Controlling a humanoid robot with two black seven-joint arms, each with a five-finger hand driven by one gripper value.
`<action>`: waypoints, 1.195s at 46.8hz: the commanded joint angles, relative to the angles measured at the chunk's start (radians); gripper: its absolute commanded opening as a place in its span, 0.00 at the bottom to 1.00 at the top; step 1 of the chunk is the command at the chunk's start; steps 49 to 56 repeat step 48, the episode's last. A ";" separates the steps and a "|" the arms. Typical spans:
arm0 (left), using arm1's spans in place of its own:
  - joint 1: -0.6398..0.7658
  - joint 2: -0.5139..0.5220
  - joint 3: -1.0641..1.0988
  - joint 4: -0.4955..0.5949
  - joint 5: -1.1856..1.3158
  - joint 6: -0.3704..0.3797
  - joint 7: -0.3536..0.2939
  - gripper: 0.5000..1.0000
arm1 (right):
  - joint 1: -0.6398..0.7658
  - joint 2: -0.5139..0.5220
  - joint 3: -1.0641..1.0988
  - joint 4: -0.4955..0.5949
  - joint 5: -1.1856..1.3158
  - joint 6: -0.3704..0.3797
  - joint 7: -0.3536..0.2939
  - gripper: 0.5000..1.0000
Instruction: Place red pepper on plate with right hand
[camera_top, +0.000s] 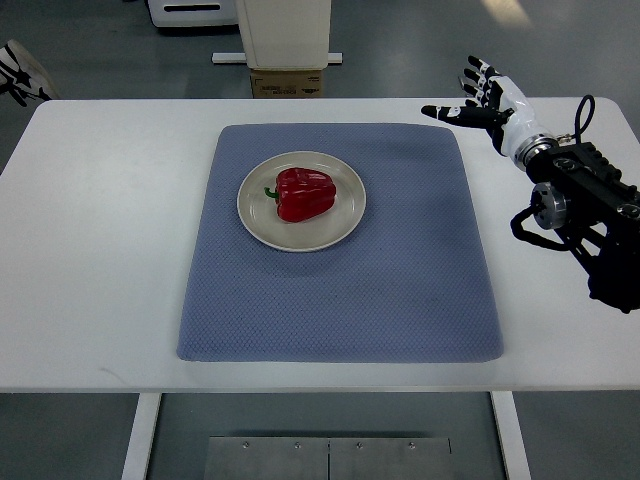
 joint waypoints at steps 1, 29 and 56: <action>0.000 0.000 0.000 0.000 0.000 0.000 0.000 1.00 | -0.019 -0.002 0.001 0.003 0.016 -0.003 0.000 1.00; 0.000 0.000 0.000 0.000 0.000 0.000 0.001 1.00 | -0.197 0.023 0.168 0.122 0.004 -0.002 0.069 1.00; 0.000 0.000 0.000 0.000 0.000 0.000 0.000 1.00 | -0.278 0.119 0.349 0.142 0.004 -0.002 0.071 1.00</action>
